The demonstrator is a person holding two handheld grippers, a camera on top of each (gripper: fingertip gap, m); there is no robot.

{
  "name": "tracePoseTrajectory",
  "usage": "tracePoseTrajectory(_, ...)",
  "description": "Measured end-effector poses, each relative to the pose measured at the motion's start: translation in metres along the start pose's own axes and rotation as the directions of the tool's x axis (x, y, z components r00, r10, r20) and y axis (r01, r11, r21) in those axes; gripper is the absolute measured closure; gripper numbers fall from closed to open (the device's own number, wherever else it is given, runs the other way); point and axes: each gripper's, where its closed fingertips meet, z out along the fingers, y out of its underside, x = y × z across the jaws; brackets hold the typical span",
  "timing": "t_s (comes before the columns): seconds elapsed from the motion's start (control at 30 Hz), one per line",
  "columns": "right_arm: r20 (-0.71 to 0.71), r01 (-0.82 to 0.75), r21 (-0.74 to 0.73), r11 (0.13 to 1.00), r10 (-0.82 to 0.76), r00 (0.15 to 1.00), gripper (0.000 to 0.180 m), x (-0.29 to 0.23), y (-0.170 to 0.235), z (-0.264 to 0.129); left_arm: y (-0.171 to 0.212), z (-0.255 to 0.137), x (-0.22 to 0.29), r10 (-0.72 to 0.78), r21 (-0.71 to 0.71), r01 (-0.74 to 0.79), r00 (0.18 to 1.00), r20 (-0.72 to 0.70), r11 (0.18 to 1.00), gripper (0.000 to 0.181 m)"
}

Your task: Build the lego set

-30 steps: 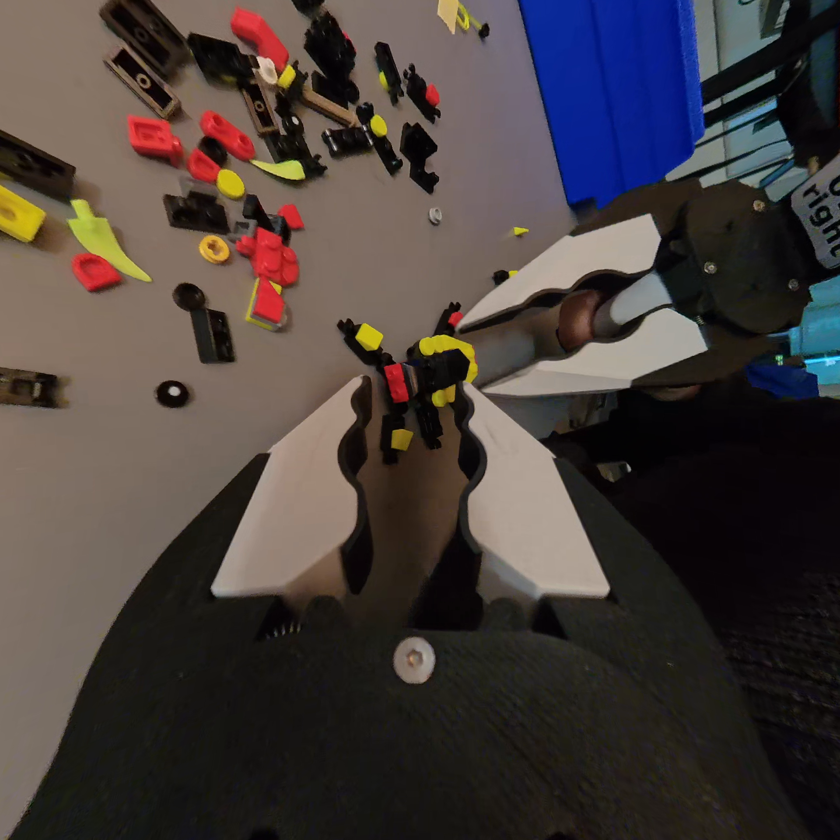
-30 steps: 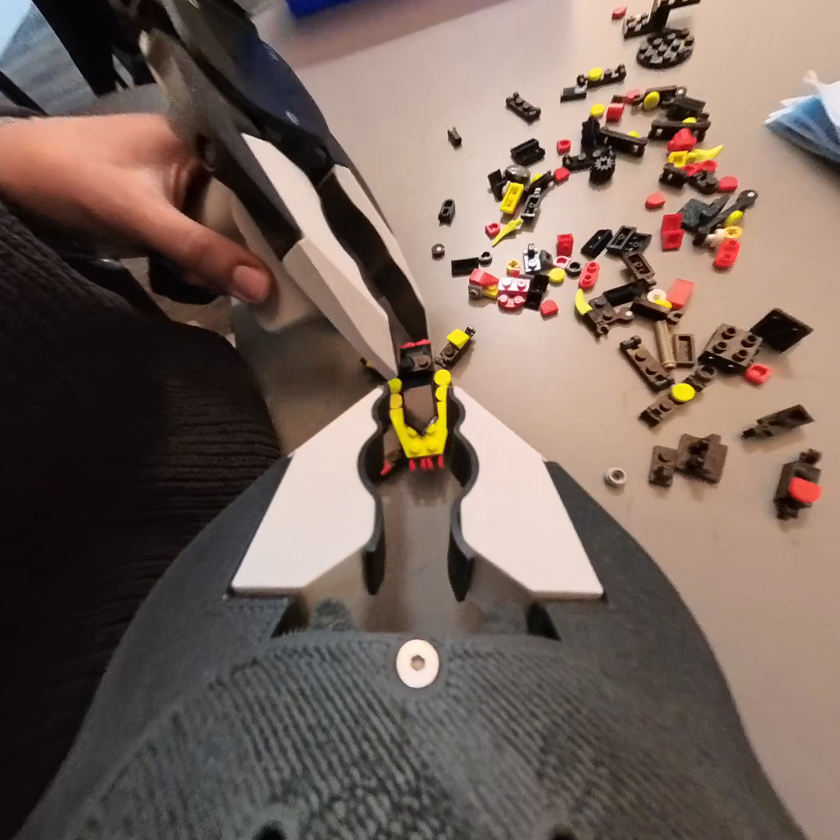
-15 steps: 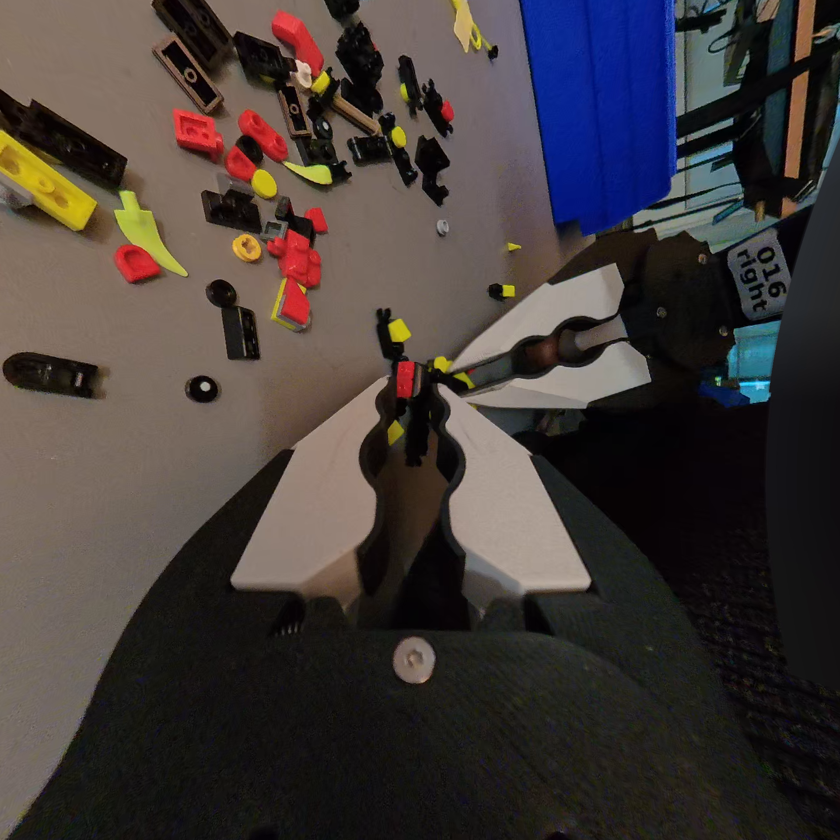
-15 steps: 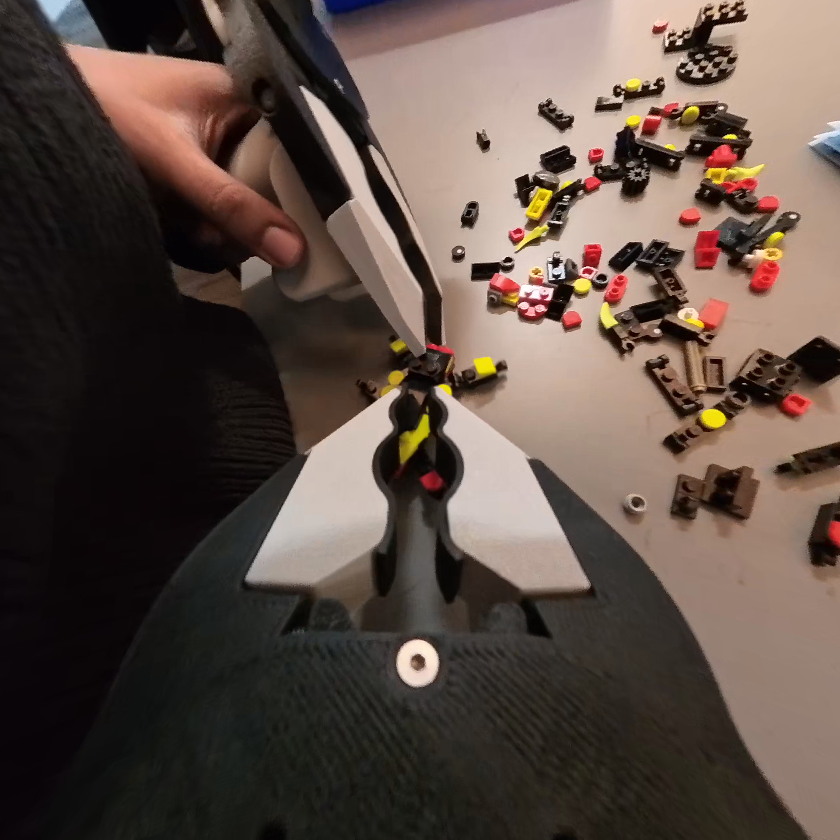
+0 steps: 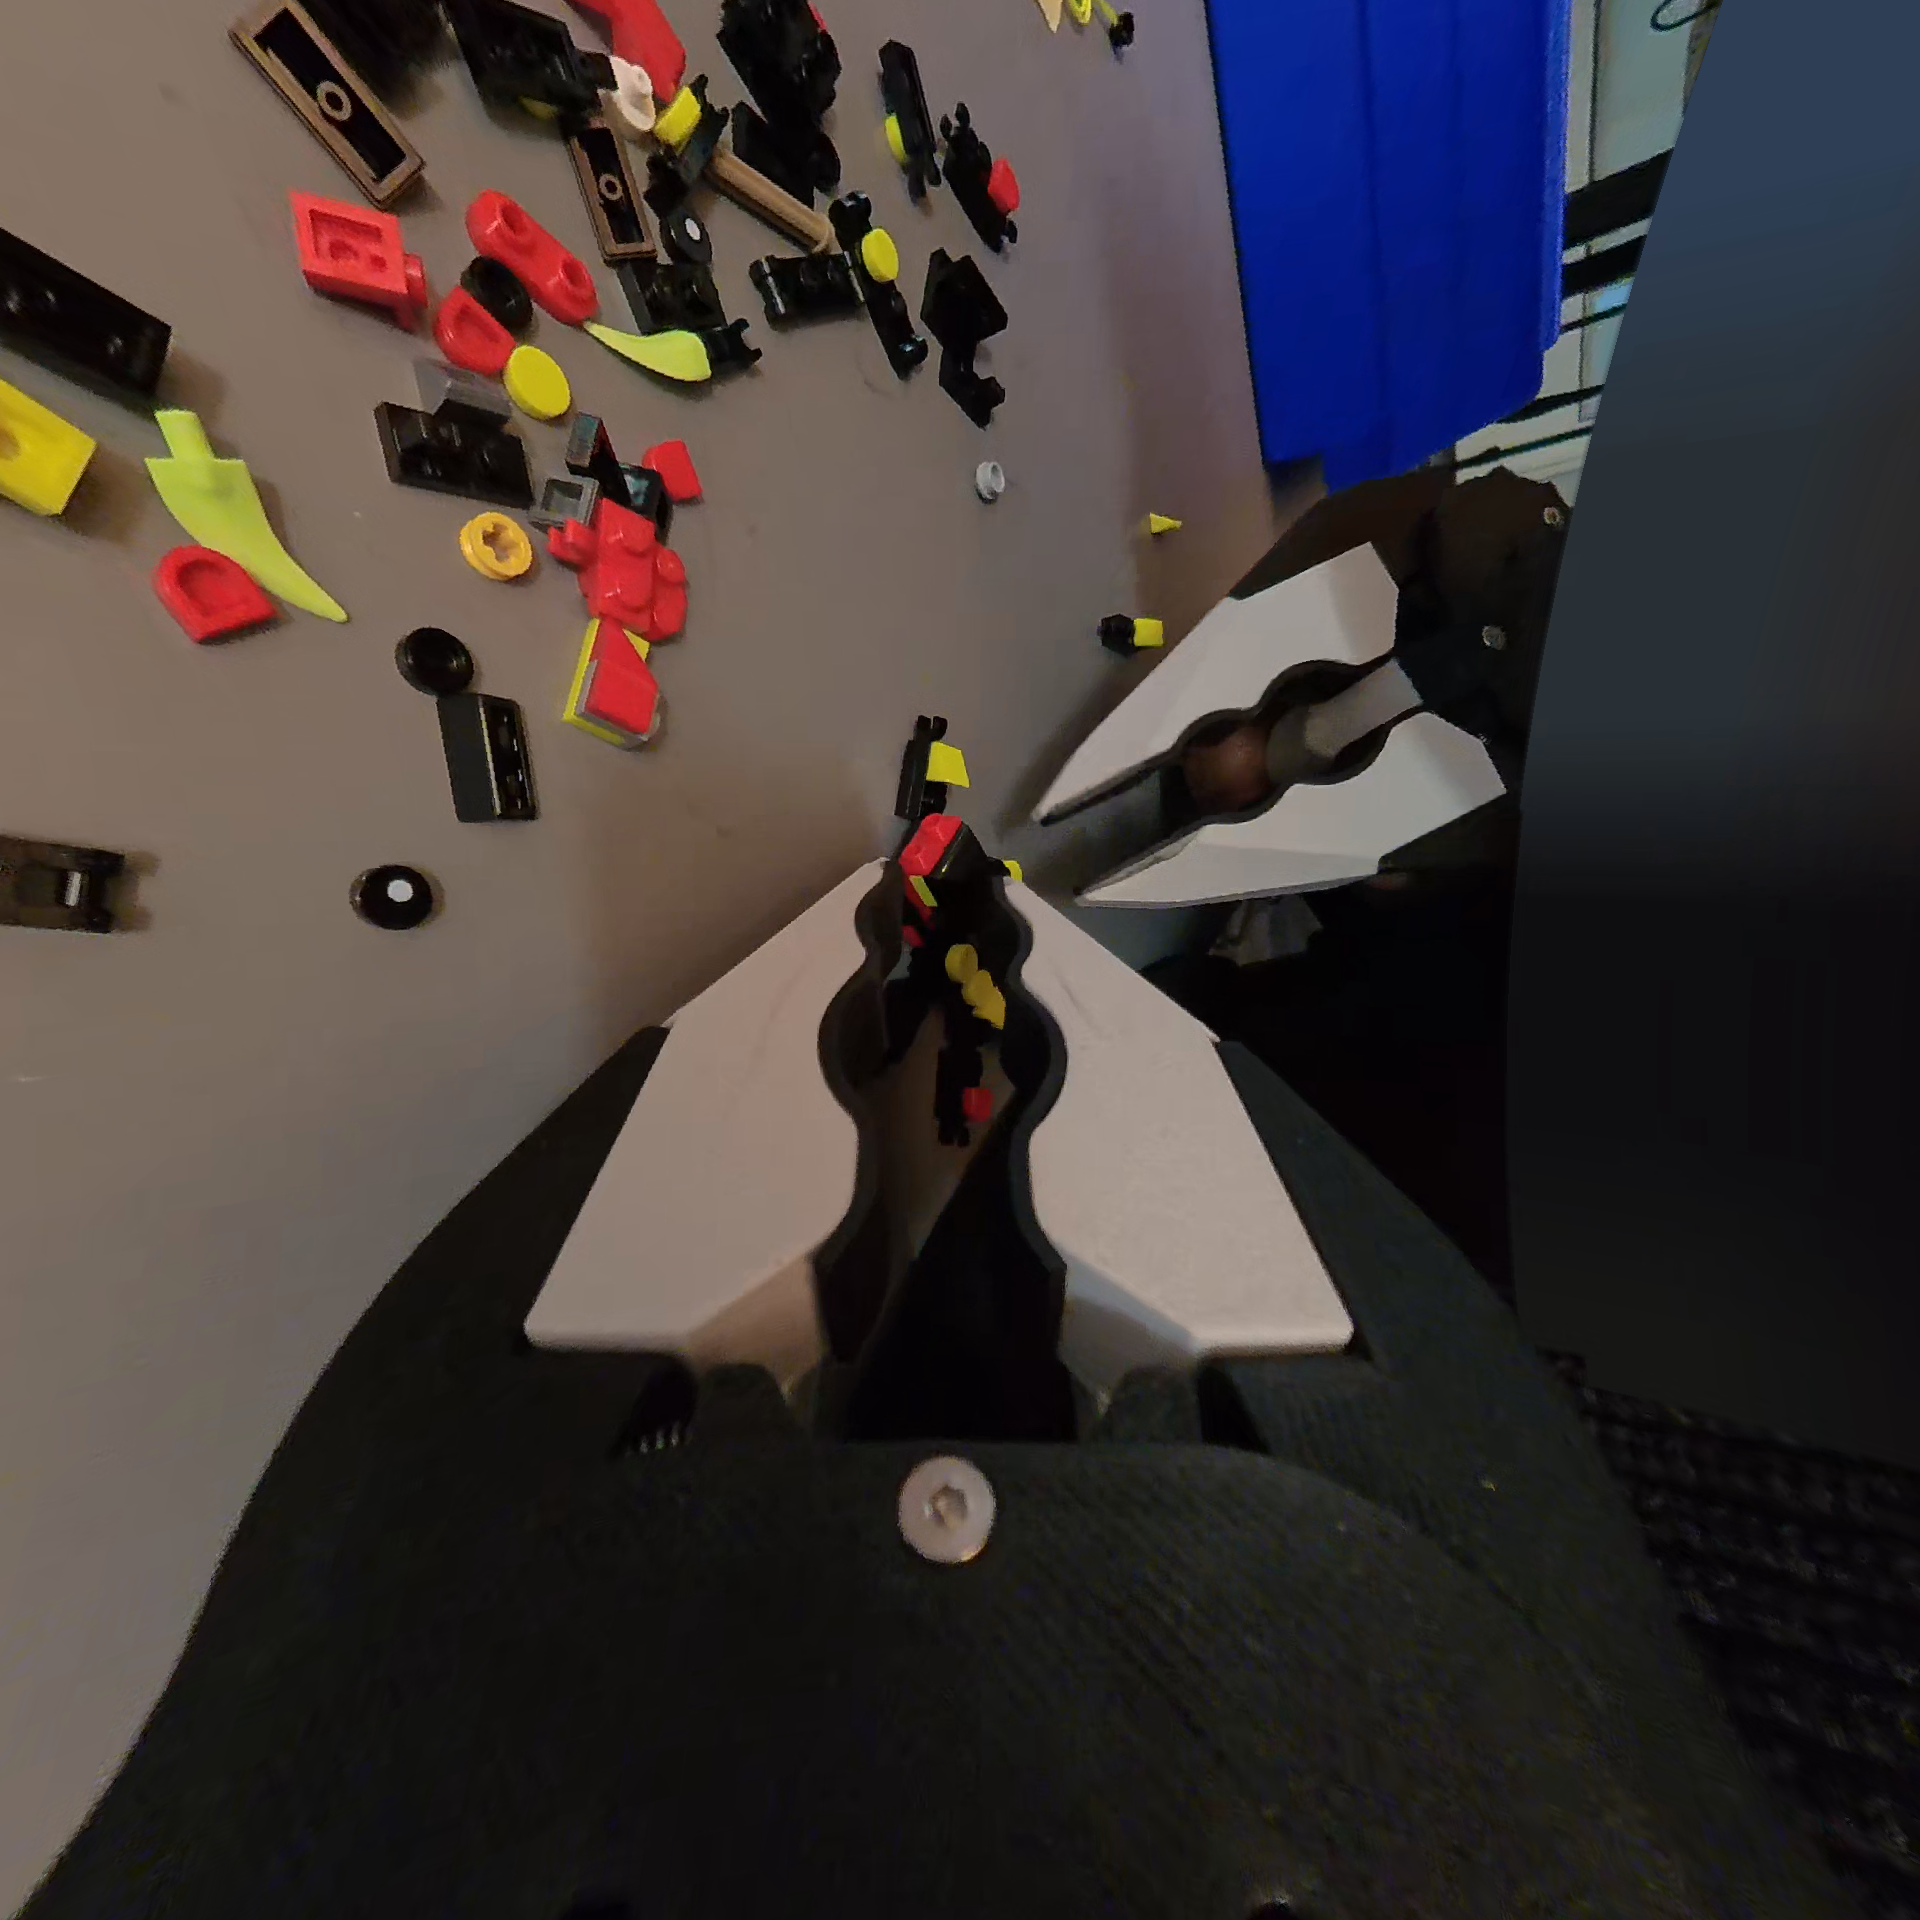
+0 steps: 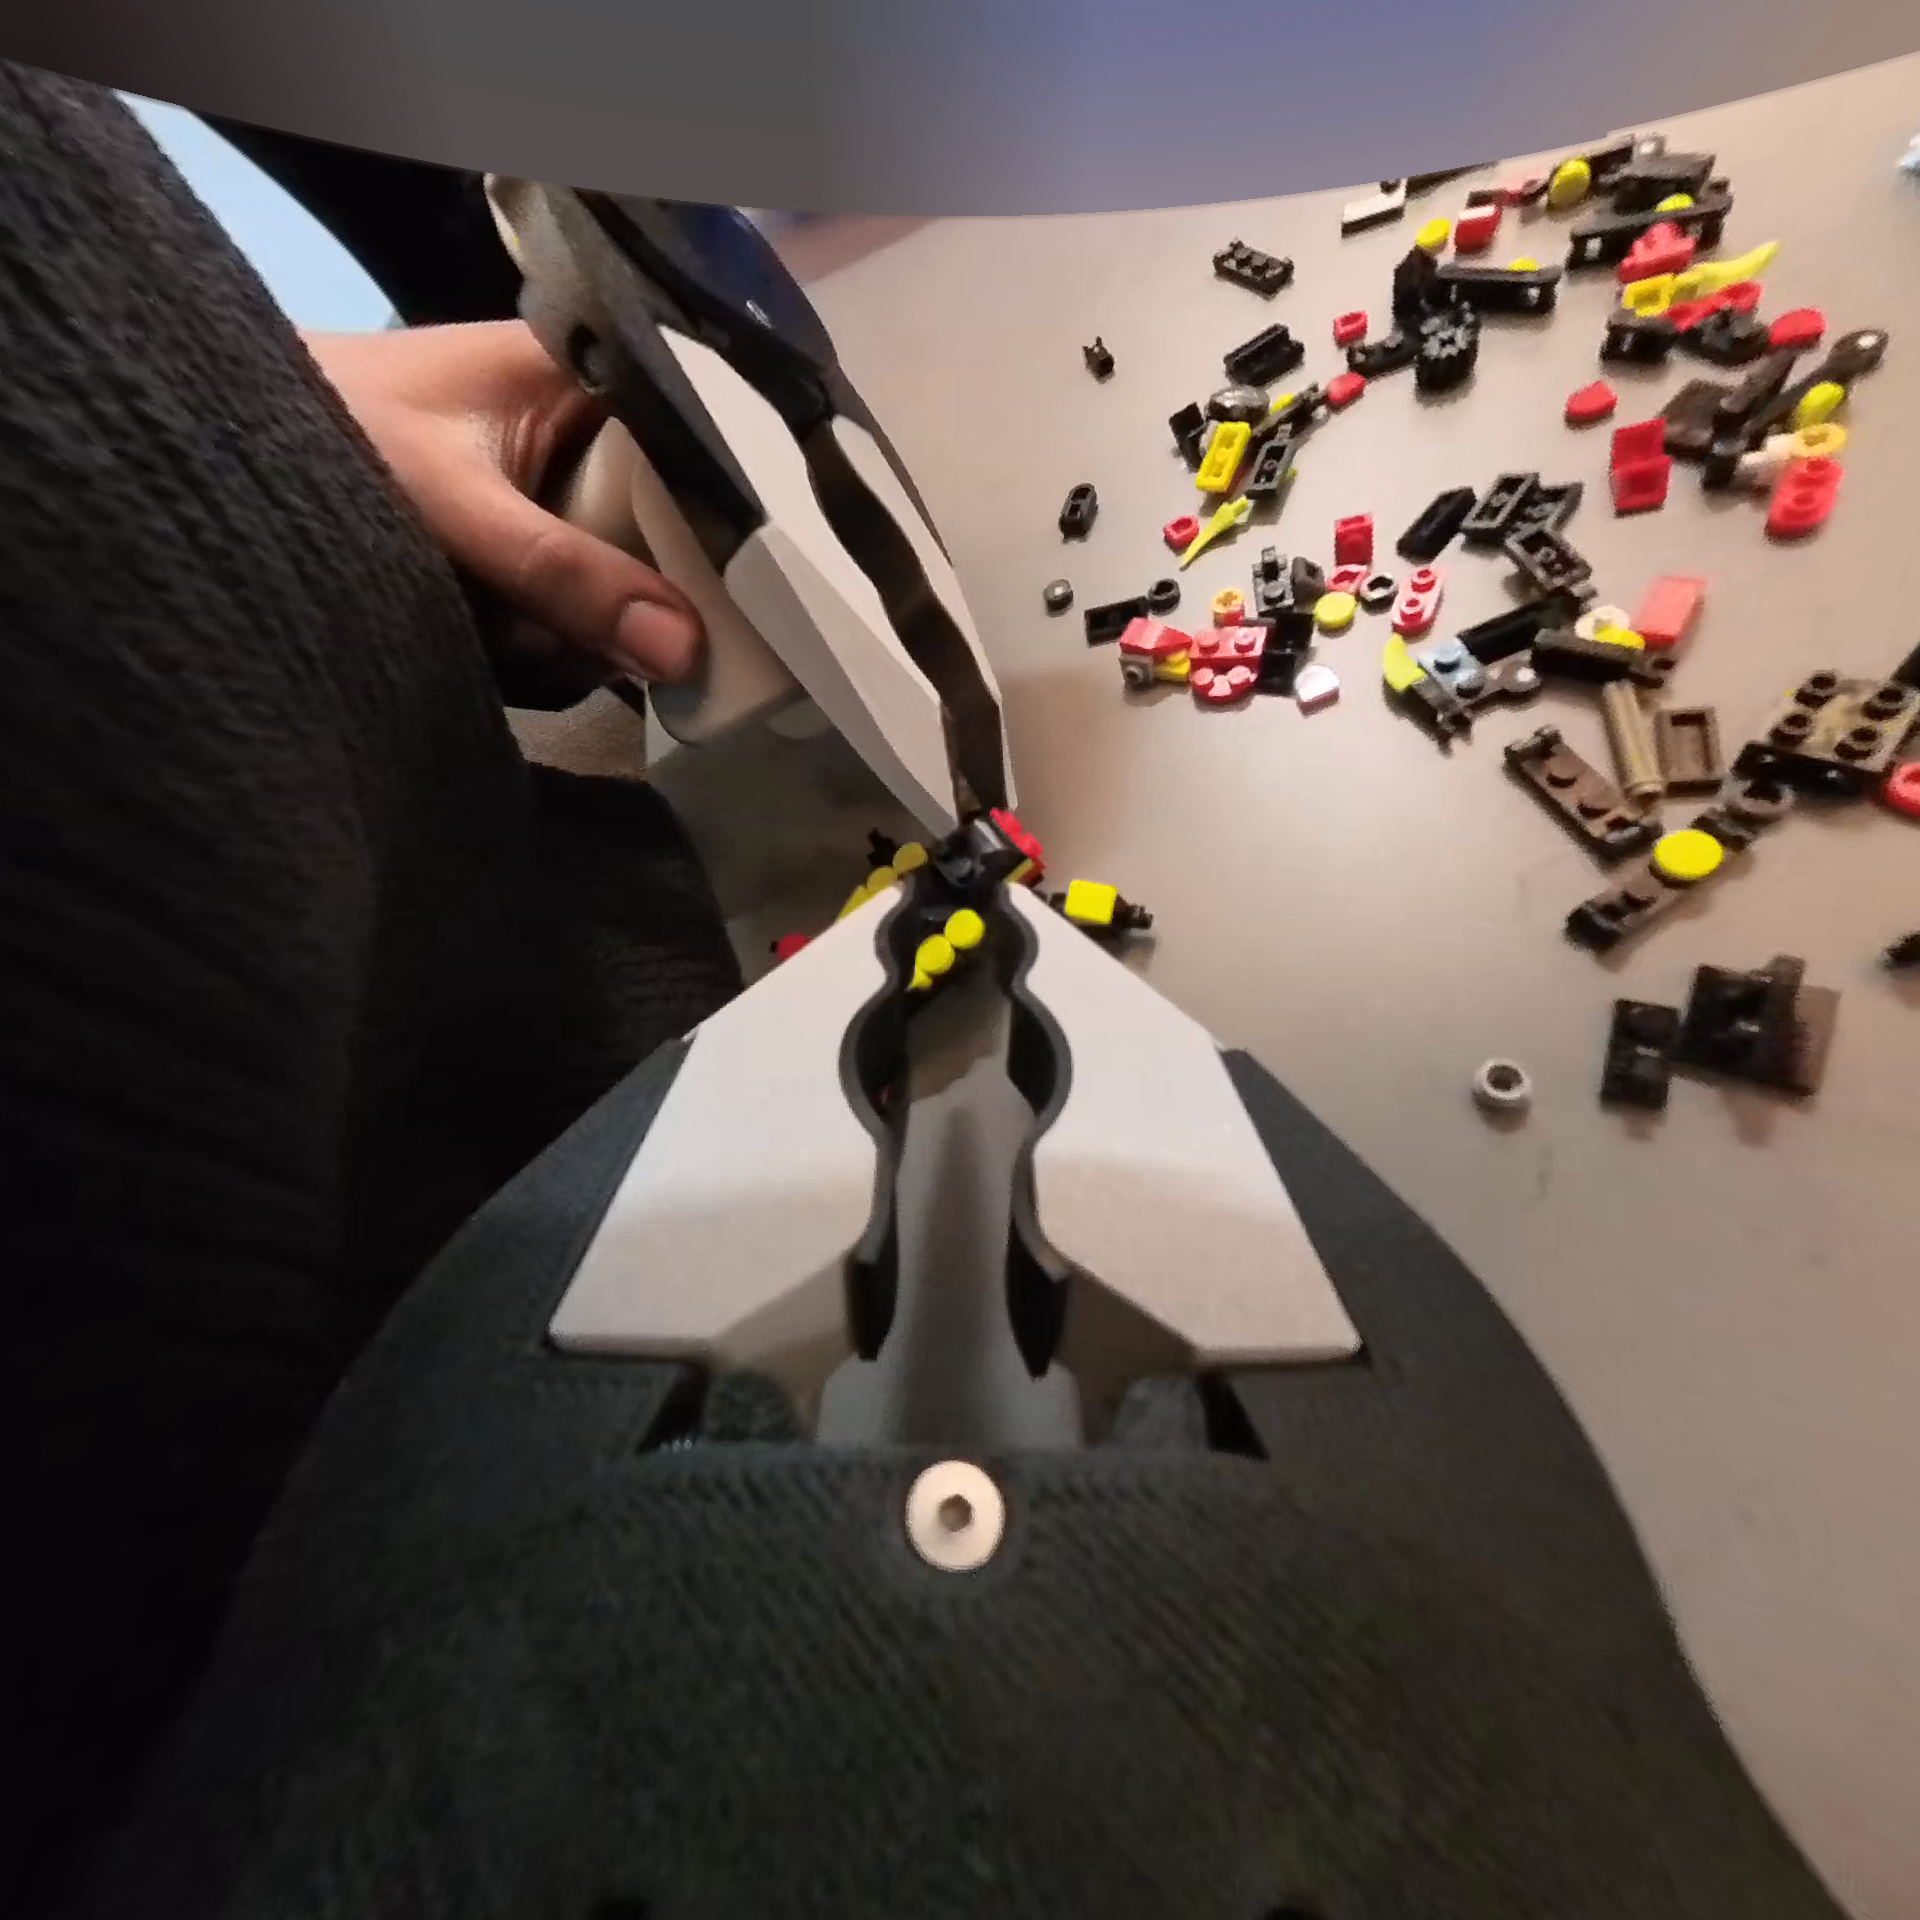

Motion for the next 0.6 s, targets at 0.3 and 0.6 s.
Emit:
tracePoseTrajectory(0.3, -0.050, -0.039, 0.002, 0.999, 0.039, 0.998, 0.159, -0.001, 0.005, -0.006, -0.011, -0.001, 0.003, 0.116, 0.052, -0.117, 0.993, 0.020, 0.992, 0.160)
tracePoseTrajectory(0.6, -0.198, 0.101, -0.090, 0.991, -0.117, 0.973, 0.124, -0.012, 0.018, 0.010, -0.004, 0.011, -0.001, 0.246, 0.023, -0.245, 0.969, 0.001, 0.969, 0.156)
